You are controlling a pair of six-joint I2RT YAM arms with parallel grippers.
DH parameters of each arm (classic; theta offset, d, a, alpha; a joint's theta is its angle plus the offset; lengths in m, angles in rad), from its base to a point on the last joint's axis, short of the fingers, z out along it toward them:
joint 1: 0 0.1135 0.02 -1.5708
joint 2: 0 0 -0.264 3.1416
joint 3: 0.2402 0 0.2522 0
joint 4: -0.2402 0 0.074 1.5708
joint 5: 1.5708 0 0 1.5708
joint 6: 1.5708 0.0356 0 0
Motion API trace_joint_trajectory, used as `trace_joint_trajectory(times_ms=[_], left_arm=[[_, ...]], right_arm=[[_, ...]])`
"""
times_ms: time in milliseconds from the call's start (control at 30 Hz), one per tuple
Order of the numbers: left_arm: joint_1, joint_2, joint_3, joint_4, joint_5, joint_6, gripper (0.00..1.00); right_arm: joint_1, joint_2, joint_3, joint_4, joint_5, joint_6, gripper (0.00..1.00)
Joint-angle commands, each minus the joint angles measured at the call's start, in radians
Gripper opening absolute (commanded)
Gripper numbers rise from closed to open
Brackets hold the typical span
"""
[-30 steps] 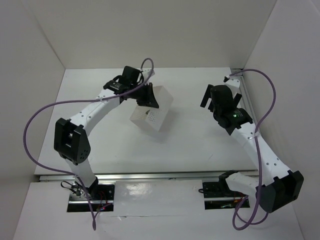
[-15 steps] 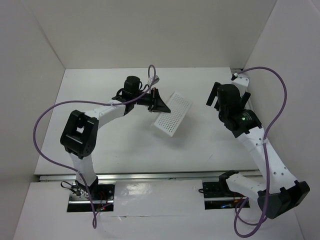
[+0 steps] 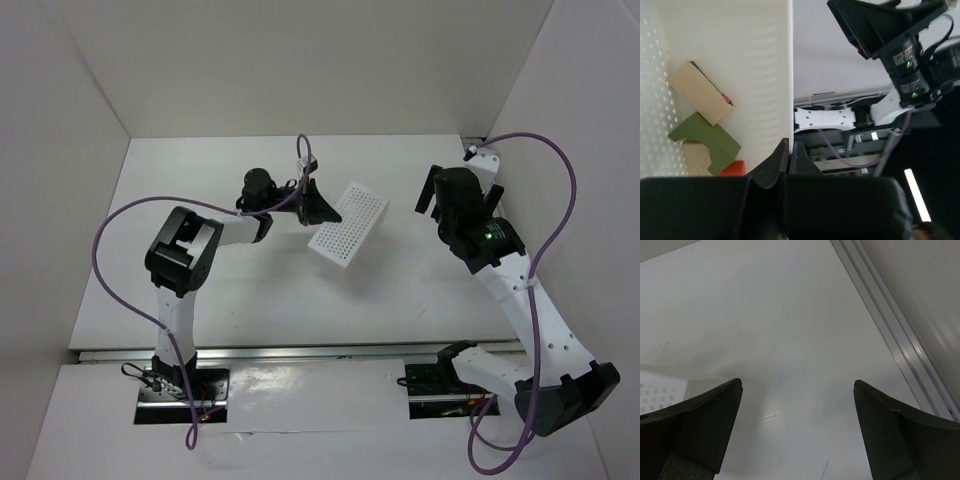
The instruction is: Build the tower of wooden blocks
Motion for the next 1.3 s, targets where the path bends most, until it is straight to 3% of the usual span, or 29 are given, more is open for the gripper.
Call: trace_joint_trajectory(times_ms=[0, 133, 567, 1000, 1267], left_arm=[[0.011, 0.079, 0.010, 0.643, 0.041, -0.332, 0.00], [0.011, 0.113, 0.010, 0.743, 0.023, -0.402, 0.00], [0.001, 0.189, 0.063, 0.744, -0.020, -0.391, 0.00], [-0.019, 0.307, 0.286, 0.744, 0.003, -0.400, 0.00], [0.001, 0.410, 0.359, 0.753, -0.150, -0.425, 0.00]], right_arm=[[-0.014, -0.025, 0.055, -0.035, 0.036, 0.002, 0.99], [-0.014, -0.052, 0.034, -0.026, 0.045, 0.002, 0.99], [-0.014, -0.050, 0.025, -0.027, 0.063, 0.002, 0.99], [-0.014, -0.061, 0.015, -0.055, 0.073, 0.002, 0.99], [-0.014, -0.052, -0.003, -0.032, 0.064, 0.002, 0.99]])
